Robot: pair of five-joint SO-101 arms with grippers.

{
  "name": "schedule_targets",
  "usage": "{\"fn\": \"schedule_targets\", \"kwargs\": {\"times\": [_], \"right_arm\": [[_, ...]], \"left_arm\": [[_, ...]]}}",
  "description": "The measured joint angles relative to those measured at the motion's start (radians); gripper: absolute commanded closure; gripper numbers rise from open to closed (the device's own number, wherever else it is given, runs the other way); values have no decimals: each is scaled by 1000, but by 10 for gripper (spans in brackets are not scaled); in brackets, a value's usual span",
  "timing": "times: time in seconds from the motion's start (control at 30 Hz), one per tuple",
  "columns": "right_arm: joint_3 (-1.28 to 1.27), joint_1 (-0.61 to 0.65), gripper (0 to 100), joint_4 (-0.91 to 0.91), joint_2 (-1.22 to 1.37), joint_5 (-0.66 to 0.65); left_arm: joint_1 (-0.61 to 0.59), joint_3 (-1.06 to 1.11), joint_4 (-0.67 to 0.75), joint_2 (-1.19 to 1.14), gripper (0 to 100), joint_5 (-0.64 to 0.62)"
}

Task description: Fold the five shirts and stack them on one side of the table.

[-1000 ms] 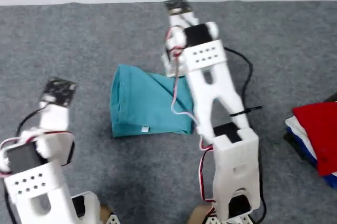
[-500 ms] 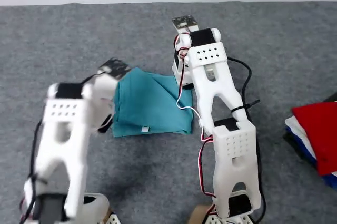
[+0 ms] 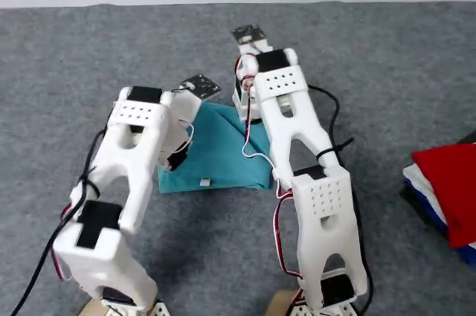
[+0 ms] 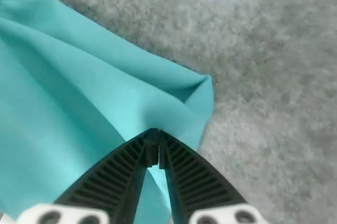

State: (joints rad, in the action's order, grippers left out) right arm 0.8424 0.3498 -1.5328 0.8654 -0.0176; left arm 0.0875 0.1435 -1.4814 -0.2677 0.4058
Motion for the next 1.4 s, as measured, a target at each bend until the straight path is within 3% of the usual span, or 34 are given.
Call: {"fn": "schedule_targets", "kwargs": {"times": [0.3,0.7,1.13,1.4], "right_arm": [[0,-18,990,61,57,0],[0,-120,990,118,57,-55],[2,-58,990,20,34,-71],[2,-21,990,20,26,-71]], "left_arm": [[-8,-20,-37,-140,998,3],[-63,-23,-110,-144,998,0],[15,-29,-135,132,998,-2],[37,-29,-77,49,998,-21]]}}
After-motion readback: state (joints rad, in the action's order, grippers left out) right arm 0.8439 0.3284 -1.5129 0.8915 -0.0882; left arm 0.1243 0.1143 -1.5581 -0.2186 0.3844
